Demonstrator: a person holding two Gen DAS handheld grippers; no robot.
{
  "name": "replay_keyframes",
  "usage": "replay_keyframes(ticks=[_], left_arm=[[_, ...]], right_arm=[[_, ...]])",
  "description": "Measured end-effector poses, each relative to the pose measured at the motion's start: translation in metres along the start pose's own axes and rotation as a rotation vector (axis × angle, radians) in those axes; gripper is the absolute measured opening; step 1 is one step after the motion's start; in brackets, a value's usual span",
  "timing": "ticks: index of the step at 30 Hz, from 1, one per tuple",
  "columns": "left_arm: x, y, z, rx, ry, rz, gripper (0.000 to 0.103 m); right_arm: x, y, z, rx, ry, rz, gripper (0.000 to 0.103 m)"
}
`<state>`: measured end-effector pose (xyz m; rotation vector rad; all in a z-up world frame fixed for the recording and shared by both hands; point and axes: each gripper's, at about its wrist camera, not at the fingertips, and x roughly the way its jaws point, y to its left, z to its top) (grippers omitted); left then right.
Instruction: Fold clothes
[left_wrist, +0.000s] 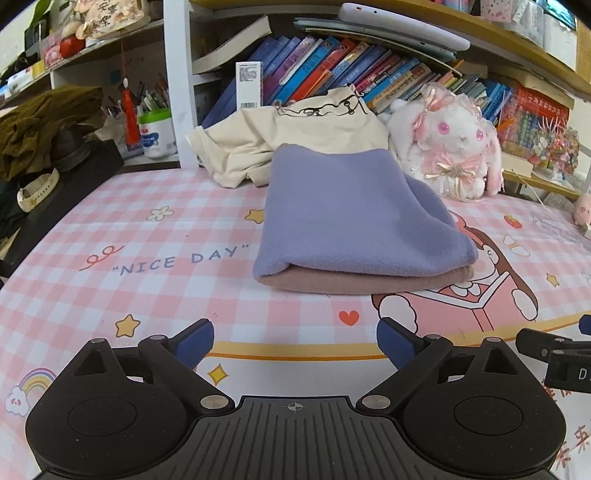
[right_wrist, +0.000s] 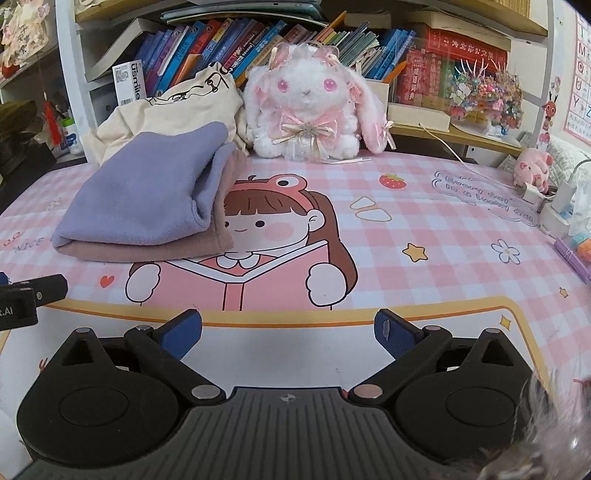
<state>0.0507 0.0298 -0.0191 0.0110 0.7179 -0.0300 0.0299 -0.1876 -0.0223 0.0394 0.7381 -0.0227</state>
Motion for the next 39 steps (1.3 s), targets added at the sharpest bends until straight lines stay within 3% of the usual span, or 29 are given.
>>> replay_keyframes(ticks=[39], left_arm=[[0.0028, 0.0034, -0.0006, -0.028, 0.020, -0.012, 0.101]], right_arm=[[0.0030, 0.0081, -0.0021, -0.040, 0.020, -0.009, 0.101]])
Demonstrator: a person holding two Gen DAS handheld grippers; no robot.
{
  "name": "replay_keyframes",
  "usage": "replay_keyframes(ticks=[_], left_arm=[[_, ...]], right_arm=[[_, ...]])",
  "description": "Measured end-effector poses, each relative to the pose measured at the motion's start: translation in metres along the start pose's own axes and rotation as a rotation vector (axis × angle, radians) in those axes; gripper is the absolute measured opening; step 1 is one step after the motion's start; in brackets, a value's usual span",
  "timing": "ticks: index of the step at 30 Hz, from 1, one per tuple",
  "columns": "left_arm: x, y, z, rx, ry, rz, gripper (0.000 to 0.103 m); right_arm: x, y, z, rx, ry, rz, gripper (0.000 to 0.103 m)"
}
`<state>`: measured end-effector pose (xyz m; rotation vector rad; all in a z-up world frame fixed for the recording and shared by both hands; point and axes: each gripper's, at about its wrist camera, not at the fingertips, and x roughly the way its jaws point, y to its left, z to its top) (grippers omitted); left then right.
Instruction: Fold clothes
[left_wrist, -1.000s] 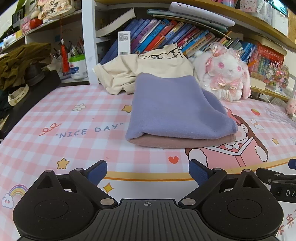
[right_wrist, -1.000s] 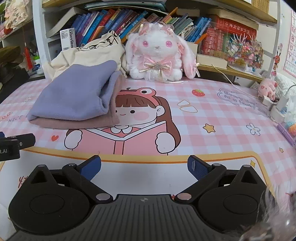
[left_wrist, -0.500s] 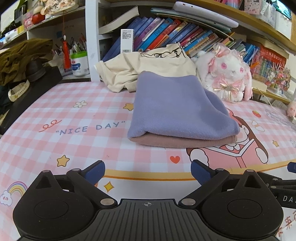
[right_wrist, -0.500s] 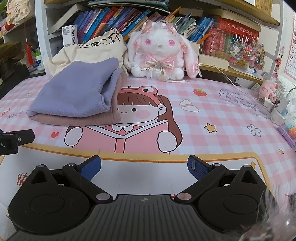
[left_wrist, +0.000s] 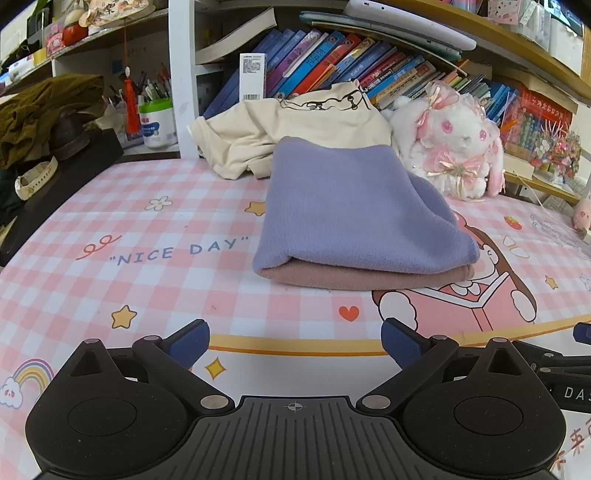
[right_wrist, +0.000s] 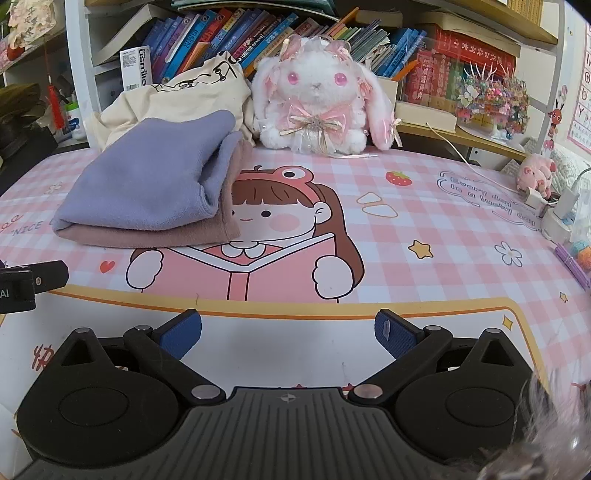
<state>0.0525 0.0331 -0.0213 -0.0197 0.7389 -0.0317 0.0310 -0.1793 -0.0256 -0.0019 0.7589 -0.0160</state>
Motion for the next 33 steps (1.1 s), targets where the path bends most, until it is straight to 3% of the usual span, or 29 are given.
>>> replay_keyframes(ticks=[33], left_arm=[[0.0016, 0.0009, -0.0024, 0.000, 0.018, -0.034, 0.101]], right_arm=[[0.0000, 0.0030, -0.0003, -0.002, 0.012, -0.003, 0.102]])
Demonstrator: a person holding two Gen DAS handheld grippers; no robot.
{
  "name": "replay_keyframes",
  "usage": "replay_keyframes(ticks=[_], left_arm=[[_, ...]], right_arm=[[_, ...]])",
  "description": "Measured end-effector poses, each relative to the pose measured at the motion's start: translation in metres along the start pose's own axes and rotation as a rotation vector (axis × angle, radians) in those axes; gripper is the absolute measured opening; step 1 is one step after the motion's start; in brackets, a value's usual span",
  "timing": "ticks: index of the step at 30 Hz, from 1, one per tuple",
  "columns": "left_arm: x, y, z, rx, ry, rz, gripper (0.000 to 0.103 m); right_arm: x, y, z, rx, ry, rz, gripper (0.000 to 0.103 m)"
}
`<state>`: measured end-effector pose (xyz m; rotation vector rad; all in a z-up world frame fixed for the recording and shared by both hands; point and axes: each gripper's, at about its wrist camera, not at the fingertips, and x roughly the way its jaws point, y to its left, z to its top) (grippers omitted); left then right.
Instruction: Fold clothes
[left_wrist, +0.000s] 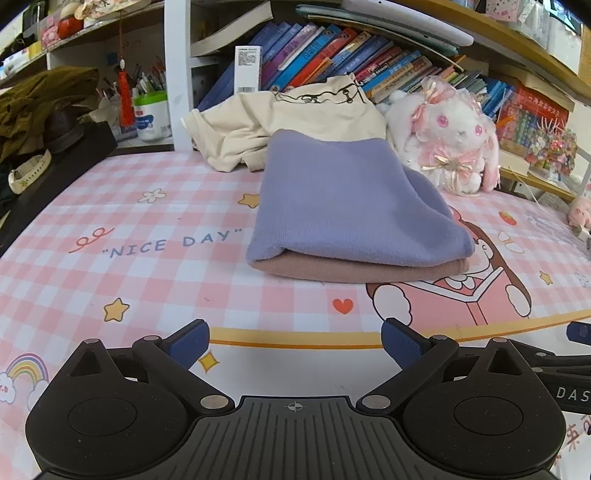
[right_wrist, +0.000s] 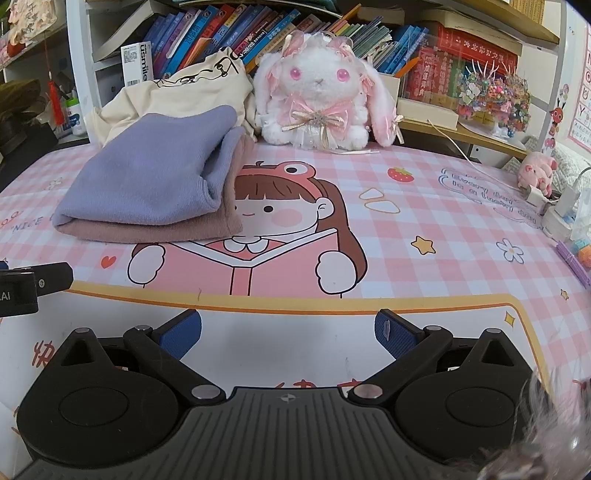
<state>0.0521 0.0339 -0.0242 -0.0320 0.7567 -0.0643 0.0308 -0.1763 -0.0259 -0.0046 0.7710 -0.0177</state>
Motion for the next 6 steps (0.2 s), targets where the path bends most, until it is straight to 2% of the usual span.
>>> replay_keyframes(ticks=[6], left_arm=[[-0.0006, -0.0008, -0.0012, 0.007, -0.006, -0.039, 0.101]], right_arm=[[0.0010, 0.0005, -0.0015, 0.004, 0.008, -0.003, 0.102]])
